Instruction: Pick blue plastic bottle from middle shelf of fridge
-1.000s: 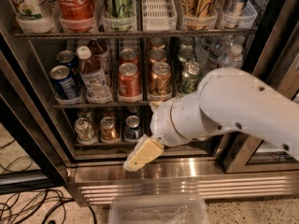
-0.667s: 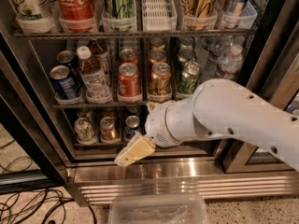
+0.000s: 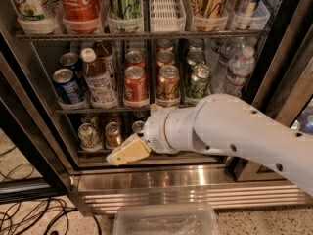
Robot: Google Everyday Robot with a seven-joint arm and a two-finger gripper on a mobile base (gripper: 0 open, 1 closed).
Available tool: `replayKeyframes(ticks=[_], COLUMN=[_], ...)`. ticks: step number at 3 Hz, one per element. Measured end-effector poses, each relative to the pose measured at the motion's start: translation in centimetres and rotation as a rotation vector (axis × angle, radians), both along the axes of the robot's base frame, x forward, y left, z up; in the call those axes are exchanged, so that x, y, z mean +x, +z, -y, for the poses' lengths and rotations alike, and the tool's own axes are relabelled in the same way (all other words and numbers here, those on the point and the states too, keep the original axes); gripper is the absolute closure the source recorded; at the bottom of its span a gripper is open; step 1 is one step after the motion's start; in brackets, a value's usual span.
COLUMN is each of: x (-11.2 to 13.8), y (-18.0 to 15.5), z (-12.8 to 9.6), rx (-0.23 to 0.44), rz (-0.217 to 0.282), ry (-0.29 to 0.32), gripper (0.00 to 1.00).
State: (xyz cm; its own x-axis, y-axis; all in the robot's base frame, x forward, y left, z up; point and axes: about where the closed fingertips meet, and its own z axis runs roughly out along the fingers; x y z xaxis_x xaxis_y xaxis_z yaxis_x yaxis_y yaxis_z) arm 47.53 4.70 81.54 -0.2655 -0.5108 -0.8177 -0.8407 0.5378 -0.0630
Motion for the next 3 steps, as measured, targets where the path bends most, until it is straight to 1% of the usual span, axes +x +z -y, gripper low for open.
replayKeyframes(ticks=[1,2,3], x=[0.0,0.1,0.7], y=[0.0,0.2,0.1], z=[0.0,-0.4,-1.7], rx=[0.001,0.006,0.039], rz=[0.001,0.027,0.064], ry=[-0.001,-0.01,-0.018], gripper=[0.0,0.0,0.0])
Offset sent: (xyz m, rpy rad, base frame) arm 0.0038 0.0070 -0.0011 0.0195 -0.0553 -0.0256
